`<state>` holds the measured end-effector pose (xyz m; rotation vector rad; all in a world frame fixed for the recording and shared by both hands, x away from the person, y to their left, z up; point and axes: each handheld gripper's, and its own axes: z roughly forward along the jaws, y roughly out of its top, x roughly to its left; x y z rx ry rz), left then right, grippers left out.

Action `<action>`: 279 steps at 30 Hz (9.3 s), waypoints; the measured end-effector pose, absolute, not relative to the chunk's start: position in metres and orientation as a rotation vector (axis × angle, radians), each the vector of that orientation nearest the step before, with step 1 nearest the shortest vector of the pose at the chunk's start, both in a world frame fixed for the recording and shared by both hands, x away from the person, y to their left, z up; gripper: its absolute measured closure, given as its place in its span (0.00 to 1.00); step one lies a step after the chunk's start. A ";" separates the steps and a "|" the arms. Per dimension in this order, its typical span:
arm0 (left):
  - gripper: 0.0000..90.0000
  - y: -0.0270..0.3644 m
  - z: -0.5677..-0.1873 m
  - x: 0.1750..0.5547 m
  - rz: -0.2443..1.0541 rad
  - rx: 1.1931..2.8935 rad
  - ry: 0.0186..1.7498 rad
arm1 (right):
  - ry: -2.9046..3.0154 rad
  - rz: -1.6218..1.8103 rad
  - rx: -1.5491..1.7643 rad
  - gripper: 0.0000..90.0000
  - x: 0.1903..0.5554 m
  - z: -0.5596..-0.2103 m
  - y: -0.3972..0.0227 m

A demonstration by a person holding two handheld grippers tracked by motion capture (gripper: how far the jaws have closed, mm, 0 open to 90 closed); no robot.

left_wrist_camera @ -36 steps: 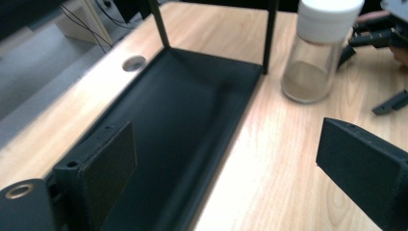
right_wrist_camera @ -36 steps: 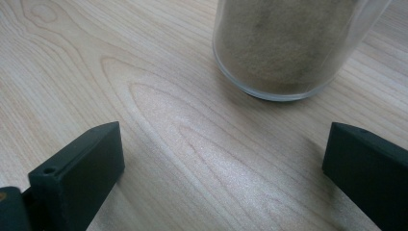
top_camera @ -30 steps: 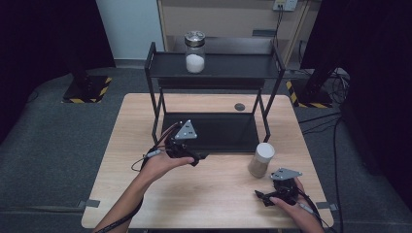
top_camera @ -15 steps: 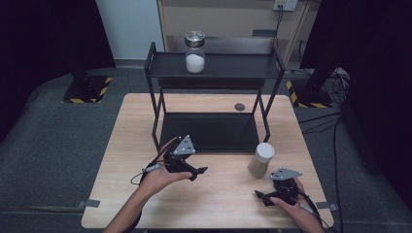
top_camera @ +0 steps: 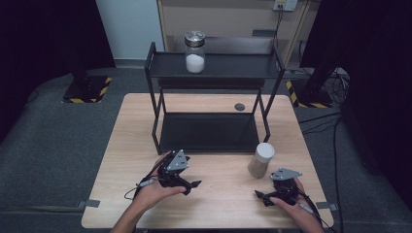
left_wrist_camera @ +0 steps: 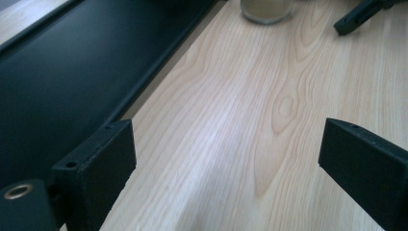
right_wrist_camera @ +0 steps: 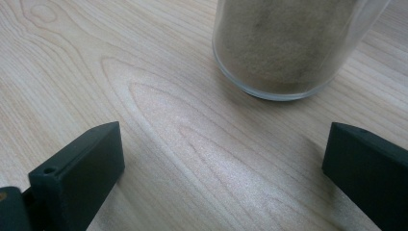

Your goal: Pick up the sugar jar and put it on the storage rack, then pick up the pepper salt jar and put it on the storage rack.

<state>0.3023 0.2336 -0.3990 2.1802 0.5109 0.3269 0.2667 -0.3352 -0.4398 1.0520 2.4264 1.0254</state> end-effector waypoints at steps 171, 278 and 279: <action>0.01 0.295 -0.441 0.260 0.515 2.064 1.240 | 2.262 1.246 1.021 0.37 0.303 -0.396 -0.341; 0.01 0.295 -0.441 0.260 0.513 2.064 1.240 | 2.408 1.392 0.688 0.39 0.380 -0.265 -0.310; 0.01 0.295 -0.441 0.260 0.514 2.064 1.240 | 2.409 1.388 0.693 0.39 0.380 -0.263 -0.310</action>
